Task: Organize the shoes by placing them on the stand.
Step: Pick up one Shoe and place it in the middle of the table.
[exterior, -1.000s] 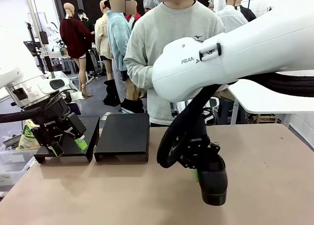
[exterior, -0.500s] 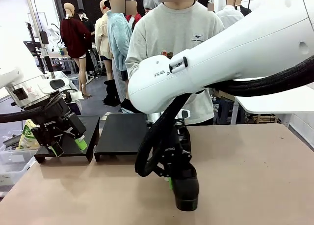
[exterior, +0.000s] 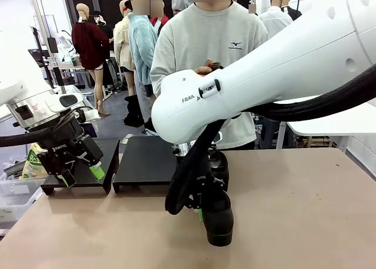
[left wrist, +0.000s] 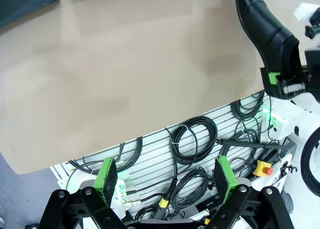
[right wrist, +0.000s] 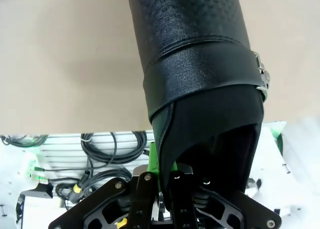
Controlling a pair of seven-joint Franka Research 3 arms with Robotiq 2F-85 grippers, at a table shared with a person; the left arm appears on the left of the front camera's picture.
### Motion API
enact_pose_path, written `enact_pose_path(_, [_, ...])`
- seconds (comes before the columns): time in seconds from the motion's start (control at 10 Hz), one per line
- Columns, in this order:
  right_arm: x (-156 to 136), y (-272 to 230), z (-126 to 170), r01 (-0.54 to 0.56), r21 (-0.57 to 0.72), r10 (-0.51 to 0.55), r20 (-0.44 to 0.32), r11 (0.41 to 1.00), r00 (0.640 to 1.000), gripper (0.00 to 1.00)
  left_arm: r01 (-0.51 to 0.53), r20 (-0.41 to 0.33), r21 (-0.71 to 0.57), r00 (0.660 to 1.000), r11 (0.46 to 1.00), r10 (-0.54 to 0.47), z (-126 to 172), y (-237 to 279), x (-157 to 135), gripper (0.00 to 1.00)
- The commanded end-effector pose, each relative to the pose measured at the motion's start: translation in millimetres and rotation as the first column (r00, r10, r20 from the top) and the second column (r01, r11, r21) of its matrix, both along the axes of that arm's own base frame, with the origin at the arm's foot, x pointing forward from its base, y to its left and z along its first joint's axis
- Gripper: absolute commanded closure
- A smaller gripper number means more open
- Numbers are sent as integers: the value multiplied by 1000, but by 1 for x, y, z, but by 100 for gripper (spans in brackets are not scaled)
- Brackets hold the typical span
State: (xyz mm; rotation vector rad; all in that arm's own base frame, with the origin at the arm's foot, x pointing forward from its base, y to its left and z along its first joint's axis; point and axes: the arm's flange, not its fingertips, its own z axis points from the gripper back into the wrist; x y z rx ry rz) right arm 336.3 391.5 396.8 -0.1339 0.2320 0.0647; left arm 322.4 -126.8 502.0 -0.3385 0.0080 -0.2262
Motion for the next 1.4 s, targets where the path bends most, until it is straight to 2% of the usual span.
enact_pose_path(0.0, [11,15,-8,12,-22,-11,11,1000,1000,100,-9,-7,4,1000,1000,9,1,0,-1,0])
enact_pose_path(0.4, [16,25,-20,-32,-9,32,-9,999,999,100,-9,-7,4,1000,1000,9,1,0,-1,0])
enact_pose_path(0.5, [17,25,-21,-29,-2,29,-17,1000,999,88,-9,-7,4,1000,1000,9,1,0,-1,0])
enact_pose_path(0.9, [19,25,-24,12,23,-11,-46,1000,999,11,-9,-7,4,1000,1000,9,1,0,-1,0])
enact_pose_path(1.0, [19,24,-22,19,21,-18,-42,1000,999,0,-9,-7,4,1000,1000,9,1,0,-1,0])
enact_pose_path(1.3, [14,21,-16,46,24,-45,-26,999,999,0,-9,-7,4,1000,1000,9,1,0,-1,0])
